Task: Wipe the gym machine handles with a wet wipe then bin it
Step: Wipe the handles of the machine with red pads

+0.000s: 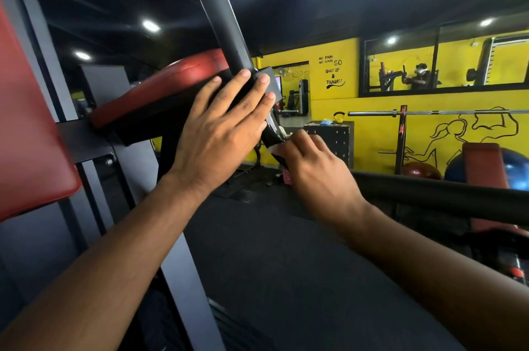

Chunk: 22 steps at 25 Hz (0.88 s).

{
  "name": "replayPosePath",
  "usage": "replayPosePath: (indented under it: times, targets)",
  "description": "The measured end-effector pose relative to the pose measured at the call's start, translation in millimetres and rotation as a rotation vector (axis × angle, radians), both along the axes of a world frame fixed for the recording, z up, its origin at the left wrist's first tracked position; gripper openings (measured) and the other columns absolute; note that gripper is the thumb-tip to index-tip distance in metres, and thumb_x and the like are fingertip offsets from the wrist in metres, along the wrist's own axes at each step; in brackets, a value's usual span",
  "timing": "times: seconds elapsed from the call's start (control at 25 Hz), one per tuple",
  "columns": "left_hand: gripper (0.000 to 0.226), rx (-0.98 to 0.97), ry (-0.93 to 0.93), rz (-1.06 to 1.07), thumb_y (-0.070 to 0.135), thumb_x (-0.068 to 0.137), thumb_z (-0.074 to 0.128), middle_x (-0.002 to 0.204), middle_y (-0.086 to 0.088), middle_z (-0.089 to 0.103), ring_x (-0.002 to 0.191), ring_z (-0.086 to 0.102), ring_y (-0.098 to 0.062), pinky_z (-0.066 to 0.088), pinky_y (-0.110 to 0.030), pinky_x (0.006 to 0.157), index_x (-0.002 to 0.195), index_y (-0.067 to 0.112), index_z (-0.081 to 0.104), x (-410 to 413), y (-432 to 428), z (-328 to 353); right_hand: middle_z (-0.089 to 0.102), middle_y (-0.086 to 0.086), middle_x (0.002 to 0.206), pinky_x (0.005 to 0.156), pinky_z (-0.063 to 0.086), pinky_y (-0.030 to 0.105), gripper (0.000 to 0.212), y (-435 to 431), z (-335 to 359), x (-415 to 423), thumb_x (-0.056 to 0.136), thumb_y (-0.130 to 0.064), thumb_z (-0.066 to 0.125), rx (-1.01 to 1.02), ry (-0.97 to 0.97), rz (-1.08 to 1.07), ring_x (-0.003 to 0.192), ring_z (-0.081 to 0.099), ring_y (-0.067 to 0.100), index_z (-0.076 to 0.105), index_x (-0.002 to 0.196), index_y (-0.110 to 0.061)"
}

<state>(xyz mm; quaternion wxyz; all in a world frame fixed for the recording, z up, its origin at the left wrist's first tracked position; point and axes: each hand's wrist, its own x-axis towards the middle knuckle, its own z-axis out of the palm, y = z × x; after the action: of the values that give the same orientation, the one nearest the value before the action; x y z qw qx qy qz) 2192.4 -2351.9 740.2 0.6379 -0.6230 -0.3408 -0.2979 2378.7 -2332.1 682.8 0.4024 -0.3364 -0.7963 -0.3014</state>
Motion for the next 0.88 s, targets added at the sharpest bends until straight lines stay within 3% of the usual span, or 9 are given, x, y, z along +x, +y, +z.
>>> replayPosePath:
  times: [0.12,0.2,0.52,0.6,0.68,0.76,0.88]
  targets:
    - [0.035,-0.013,0.007,0.028,0.028,0.103,0.047,0.144,-0.004,0.052,0.138,0.043,-0.028,0.035,-0.05,0.11,0.133,0.015,0.06,3,-1,-2,0.061,0.018,0.111,0.066,0.056,0.037,0.032,-5,-17,21,0.086,-0.007,0.041,0.149,-0.21,-0.014,0.098,0.061,0.033,0.069,0.103,-0.005]
    - [0.036,-0.021,0.013,0.055,0.027,0.103,0.047,0.146,-0.005,0.05,0.141,0.039,-0.028,0.032,-0.051,0.113,0.135,0.014,0.057,2,0,-2,0.061,0.016,0.112,0.069,0.056,0.035,0.035,-7,-18,19,0.086,-0.005,0.039,0.168,-0.302,-0.053,0.102,0.06,0.032,0.071,0.099,-0.005]
    - [0.042,-0.069,0.006,0.109,0.019,0.099,0.051,0.149,-0.009,0.046,0.144,0.033,-0.027,0.025,-0.05,0.118,0.14,0.009,0.051,14,-1,-11,0.064,0.013,0.1,0.067,0.051,0.037,0.046,-14,-14,19,0.082,-0.009,0.03,0.225,-0.402,-0.047,0.086,0.059,0.029,0.075,0.087,-0.008]
    - [0.043,-0.115,0.008,0.115,0.022,0.1,0.051,0.151,-0.01,0.043,0.145,0.031,-0.027,0.023,-0.05,0.119,0.141,0.008,0.05,20,-3,-15,0.06,0.013,0.1,0.067,0.048,0.036,0.04,-17,-10,14,0.084,-0.01,0.034,0.165,-0.409,-0.096,0.088,0.055,0.028,0.074,0.086,-0.008]
    - [0.045,-0.146,-0.018,0.128,0.027,0.101,0.05,0.151,-0.011,0.042,0.146,0.029,-0.027,0.021,-0.051,0.119,0.141,0.008,0.049,23,-5,-20,0.058,0.013,0.104,0.069,0.051,0.036,0.024,-22,-14,20,0.083,-0.012,0.052,0.061,-0.41,-0.147,0.088,0.056,0.027,0.074,0.093,-0.01]
    - [0.046,-0.155,-0.024,0.149,0.031,0.101,0.051,0.151,-0.011,0.043,0.146,0.028,-0.029,0.02,-0.052,0.119,0.14,0.008,0.05,24,-6,-26,0.054,0.012,0.11,0.064,0.055,0.033,0.022,-34,-10,36,0.082,-0.014,0.064,-0.1,-0.34,-0.175,0.083,0.06,0.023,0.069,0.104,-0.01]
    - [0.043,-0.193,-0.02,0.187,0.03,0.099,0.055,0.151,-0.01,0.044,0.148,0.022,-0.03,0.014,-0.053,0.12,0.137,0.01,0.054,29,-5,-33,0.049,0.01,0.121,0.068,0.056,0.032,0.028,-36,27,34,0.094,-0.015,0.055,-0.351,-0.138,-0.155,0.085,0.064,0.023,0.053,0.122,-0.01]
